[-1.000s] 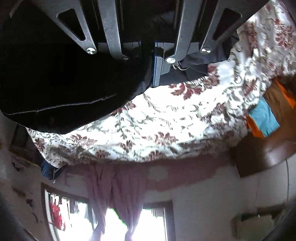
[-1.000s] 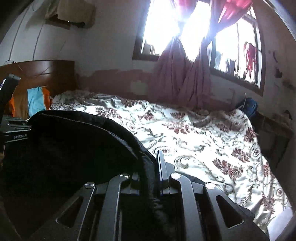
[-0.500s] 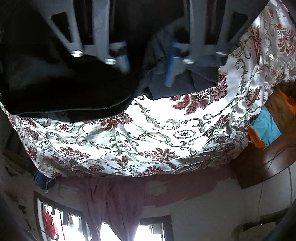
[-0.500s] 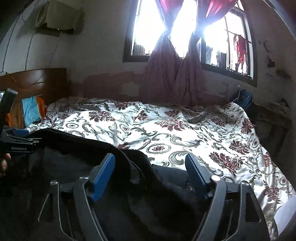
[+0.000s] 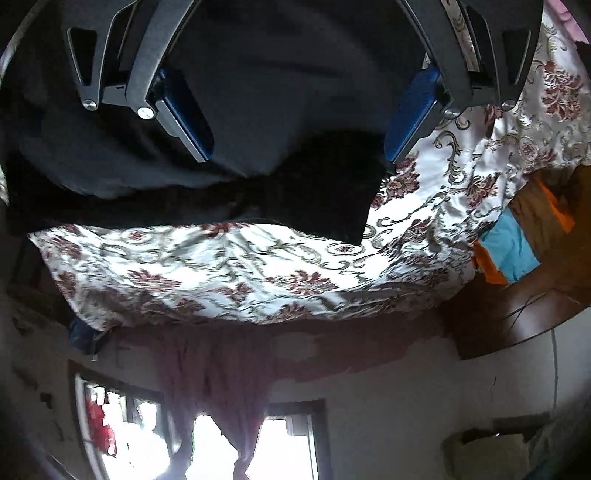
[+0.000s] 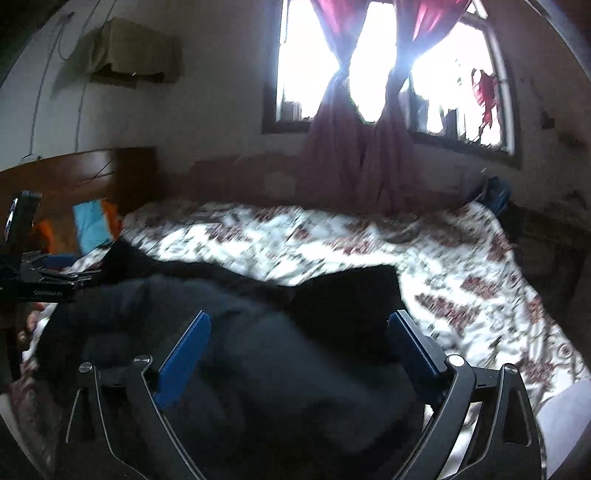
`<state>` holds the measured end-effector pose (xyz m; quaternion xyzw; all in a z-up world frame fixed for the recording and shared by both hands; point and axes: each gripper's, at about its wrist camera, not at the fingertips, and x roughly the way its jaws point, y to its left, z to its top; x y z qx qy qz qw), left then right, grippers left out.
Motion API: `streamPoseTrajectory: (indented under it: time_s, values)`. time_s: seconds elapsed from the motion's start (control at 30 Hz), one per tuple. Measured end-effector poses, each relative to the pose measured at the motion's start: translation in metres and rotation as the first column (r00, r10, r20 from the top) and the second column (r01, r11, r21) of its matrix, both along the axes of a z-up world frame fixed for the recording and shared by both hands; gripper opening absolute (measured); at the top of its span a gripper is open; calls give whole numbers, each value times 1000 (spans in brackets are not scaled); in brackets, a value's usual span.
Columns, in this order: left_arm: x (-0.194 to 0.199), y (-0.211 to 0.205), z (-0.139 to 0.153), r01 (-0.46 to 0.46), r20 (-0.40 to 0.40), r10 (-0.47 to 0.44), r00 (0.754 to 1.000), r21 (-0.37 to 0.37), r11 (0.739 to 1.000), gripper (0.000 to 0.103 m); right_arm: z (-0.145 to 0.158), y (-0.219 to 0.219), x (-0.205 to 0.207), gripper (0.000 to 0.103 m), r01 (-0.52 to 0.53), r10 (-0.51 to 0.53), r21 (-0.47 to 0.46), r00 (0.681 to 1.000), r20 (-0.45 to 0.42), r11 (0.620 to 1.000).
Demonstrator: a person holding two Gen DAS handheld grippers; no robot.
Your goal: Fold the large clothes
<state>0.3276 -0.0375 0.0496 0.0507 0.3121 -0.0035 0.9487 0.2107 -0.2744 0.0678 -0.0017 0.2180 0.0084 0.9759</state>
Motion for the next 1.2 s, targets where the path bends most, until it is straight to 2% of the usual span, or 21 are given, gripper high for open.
streamPoseTrajectory:
  time_s: [0.13,0.27,0.4,0.53,0.67,0.83,1.1,1.2]
  values:
    - [-30,-7,-10,105,3,-105,994,-13,994,96,-23,3,-7,94,-48,49,13,994,-96,999]
    - [-48,-14,-27,198,-43,-200,979,-43,979,96,-48,1,-7,94,-56,63,46,983,-175,997]
    - [-49,-21,-47,238,-109,-244,964,-70,969,96,-63,-1,1,94,-56,65,49,974,-219,997]
    - [-41,-23,-55,219,-117,-227,967,-76,973,103,-62,-2,23,95,-62,67,28,973,-220,998]
    - [-24,-20,-60,159,-133,-170,976,-87,983,103,-63,6,55,94,-70,66,-10,974,-215,998]
    - [2,-16,-61,91,-124,-102,987,-92,992,103,-63,4,95,95,-52,50,-3,969,-240,999]
    - [39,5,-68,-28,-115,14,993,-118,993,103,-77,-15,153,95,34,0,102,951,-308,994]
    - [51,14,-73,-42,-127,23,992,-151,988,103,-92,-20,167,99,45,4,135,940,-342,990]
